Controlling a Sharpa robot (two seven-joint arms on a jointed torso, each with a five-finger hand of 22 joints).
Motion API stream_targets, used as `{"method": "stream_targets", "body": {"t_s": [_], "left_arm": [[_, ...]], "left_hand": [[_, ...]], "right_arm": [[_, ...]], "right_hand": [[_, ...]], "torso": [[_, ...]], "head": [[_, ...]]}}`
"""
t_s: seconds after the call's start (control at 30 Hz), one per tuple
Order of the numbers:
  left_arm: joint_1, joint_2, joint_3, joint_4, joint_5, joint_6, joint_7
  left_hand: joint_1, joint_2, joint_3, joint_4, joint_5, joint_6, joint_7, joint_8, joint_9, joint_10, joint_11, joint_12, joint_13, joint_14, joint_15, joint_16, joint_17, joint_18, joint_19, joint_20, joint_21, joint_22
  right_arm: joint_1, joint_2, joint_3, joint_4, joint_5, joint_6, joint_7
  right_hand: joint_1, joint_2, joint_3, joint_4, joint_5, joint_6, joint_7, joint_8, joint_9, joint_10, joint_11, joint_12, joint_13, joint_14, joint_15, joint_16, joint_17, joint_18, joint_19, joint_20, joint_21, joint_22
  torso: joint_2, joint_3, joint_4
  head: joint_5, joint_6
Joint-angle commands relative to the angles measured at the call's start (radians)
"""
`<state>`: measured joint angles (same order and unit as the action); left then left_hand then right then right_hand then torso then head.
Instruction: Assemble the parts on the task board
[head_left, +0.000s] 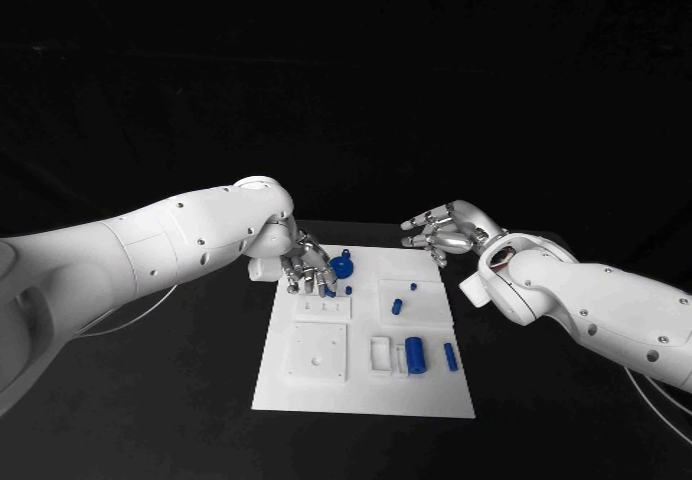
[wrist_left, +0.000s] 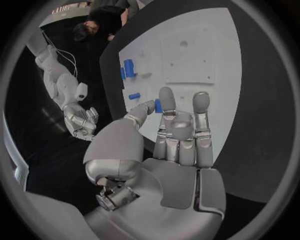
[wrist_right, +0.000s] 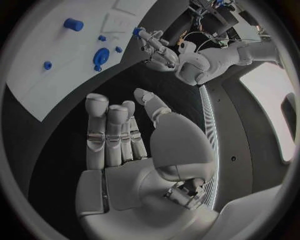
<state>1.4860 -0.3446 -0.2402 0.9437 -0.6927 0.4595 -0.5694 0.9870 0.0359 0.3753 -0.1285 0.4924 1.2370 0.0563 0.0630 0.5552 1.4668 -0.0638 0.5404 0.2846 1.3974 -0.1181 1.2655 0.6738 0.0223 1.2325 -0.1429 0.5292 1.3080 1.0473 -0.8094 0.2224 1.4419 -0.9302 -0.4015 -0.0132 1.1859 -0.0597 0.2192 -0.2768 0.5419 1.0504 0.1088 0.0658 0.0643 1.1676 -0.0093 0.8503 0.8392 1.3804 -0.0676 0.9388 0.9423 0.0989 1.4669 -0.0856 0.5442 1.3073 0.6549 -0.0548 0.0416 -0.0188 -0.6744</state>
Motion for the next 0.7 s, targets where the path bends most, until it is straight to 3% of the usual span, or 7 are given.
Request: {"method": "stream_targets", "body": {"t_s": [0.03, 0.3, 0.7], "left_arm": [[0.001, 0.018, 0.001, -0.027, -0.043, 0.054, -0.02], [-0.01, 0.048, 0.001, -0.065, -0.062, -0.002, -0.023], [-0.045, 0.086, 0.001, -0.12, -0.112, 0.006, -0.036]], "left_hand": [[-0.001, 0.004, 0.163, -0.157, 0.005, 0.087, -0.064, 0.003, 0.003, 0.049, -0.006, 0.004, 0.002, 0.011, -0.007, 0.002, 0.001, 0.008, -0.003, 0.002, 0.007, 0.02], [-0.011, 0.005, 0.166, -0.157, 0.012, 0.099, -0.069, 0.004, 0.02, 0.049, -0.009, 0.029, 0.01, 0.022, -0.01, 0.018, 0.03, 0.009, 0.003, 0.001, 0.012, 0.02], [-0.011, 0.002, 0.172, -0.157, 0.015, 0.098, -0.068, 0.003, 0.023, 0.049, -0.009, 0.028, 0.008, 0.021, -0.01, 0.016, 0.028, 0.009, 0.003, 0.0, 0.013, 0.02]], "right_arm": [[0.0, 0.004, 0.003, 0.0, -0.014, -0.043, -0.002], [0.0, 0.008, 0.008, 0.002, -0.014, -0.052, -0.006], [0.0, 0.011, 0.011, 0.003, -0.012, -0.06, -0.007]], "right_hand": [[-0.001, -0.008, 0.01, 0.0, 0.006, 0.006, -0.002, -0.004, -0.001, 0.005, -0.001, -0.004, -0.004, 0.001, -0.006, -0.008, -0.002, 0.005, 0.023, -0.006, -0.007, 0.058], [-0.002, -0.011, 0.021, -0.001, 0.011, 0.006, -0.002, -0.004, -0.001, 0.007, -0.001, -0.007, -0.011, 0.002, -0.007, -0.01, -0.005, 0.005, 0.024, -0.007, -0.01, 0.058], [0.0, -0.018, 0.045, -0.002, 0.012, 0.008, -0.002, -0.004, -0.001, 0.008, -0.002, -0.01, -0.022, 0.002, -0.007, -0.013, -0.007, 0.005, 0.024, -0.008, -0.014, 0.058]], "torso": [[0.0, -0.0004, 0.0001], [-0.001, -0.0015, 0.0002], [0.0, -0.0029, -0.0006]], "head": [[0.001, -0.002], [-0.004, -0.008], [-0.005, -0.013]]}}
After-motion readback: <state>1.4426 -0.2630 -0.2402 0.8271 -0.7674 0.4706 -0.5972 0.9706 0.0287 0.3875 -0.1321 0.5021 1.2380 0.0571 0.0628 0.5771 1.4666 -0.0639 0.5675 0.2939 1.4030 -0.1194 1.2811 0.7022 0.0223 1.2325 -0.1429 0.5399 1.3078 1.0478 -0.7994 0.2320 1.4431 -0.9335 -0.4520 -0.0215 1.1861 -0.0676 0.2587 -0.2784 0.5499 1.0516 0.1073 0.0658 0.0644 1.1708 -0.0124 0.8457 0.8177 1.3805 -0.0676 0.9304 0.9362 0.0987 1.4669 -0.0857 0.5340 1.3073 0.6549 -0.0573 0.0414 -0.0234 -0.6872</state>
